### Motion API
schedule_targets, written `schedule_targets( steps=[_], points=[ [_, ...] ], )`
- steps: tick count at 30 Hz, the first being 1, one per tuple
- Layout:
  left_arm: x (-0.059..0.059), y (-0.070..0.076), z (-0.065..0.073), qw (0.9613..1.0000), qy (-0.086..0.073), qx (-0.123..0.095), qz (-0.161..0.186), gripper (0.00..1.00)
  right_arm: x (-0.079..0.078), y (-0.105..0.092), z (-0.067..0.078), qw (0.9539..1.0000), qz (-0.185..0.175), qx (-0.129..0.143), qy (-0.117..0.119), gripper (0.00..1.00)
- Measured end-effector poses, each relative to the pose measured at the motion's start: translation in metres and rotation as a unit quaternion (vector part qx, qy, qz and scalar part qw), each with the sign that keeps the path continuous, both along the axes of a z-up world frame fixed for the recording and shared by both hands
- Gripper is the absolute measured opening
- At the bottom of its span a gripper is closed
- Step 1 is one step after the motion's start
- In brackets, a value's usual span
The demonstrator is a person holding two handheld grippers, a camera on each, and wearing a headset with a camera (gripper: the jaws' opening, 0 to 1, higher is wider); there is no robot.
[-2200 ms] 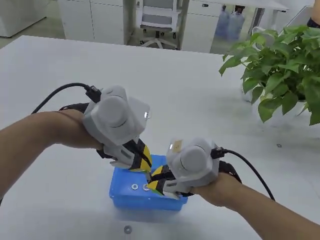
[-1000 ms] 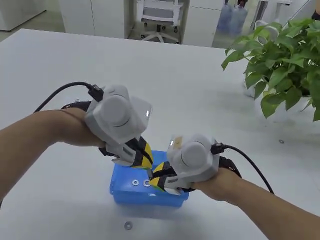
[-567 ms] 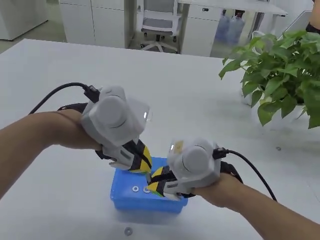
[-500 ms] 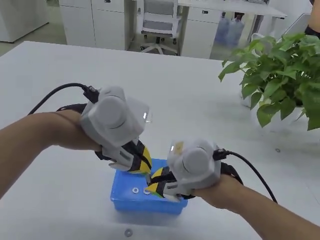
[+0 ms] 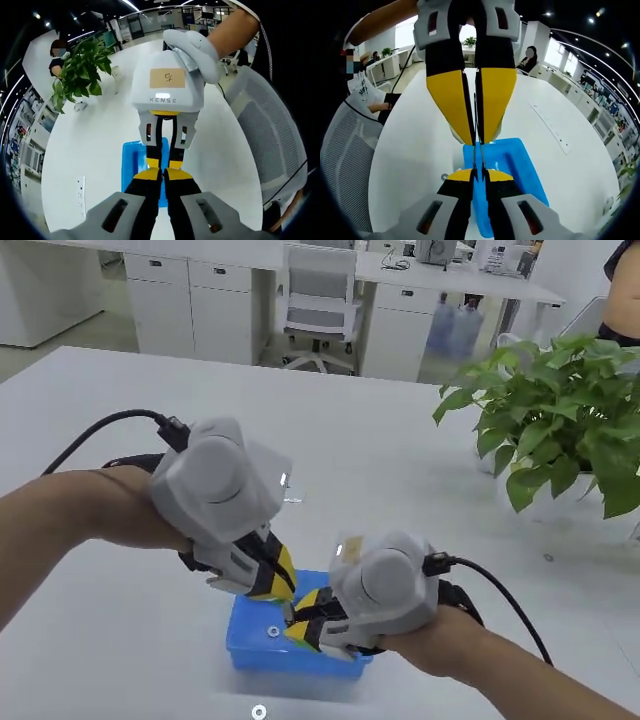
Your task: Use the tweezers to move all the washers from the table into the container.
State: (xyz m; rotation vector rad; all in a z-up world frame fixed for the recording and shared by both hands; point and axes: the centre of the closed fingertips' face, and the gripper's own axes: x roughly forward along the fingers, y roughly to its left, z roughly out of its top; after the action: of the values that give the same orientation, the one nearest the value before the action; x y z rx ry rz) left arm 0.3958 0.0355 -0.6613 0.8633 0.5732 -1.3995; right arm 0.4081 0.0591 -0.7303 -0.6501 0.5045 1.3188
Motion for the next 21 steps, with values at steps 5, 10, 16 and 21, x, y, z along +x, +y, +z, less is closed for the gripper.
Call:
schedule_targets(
  steps=[5, 10, 16, 21],
  points=[
    [-0.009, 0.003, 0.000, 1.0000, 0.000, 0.003, 0.003, 0.06, -0.010, 0.004, 0.000, 1.0000, 0.004, 0.002, 0.000, 0.11],
    [-0.018, 0.007, -0.003, 1.0000, 0.001, 0.008, 0.003, 0.06, -0.019, 0.007, -0.002, 1.0000, 0.007, 0.004, 0.003, 0.11],
    [-0.027, 0.010, -0.008, 0.9999, 0.004, 0.014, 0.004, 0.06, -0.028, 0.010, -0.007, 0.9999, 0.008, 0.006, 0.007, 0.11],
    [-0.033, 0.012, -0.014, 0.9998, 0.009, 0.016, 0.007, 0.06, -0.034, 0.013, -0.013, 0.9998, 0.011, 0.006, 0.014, 0.11]
  ],
)
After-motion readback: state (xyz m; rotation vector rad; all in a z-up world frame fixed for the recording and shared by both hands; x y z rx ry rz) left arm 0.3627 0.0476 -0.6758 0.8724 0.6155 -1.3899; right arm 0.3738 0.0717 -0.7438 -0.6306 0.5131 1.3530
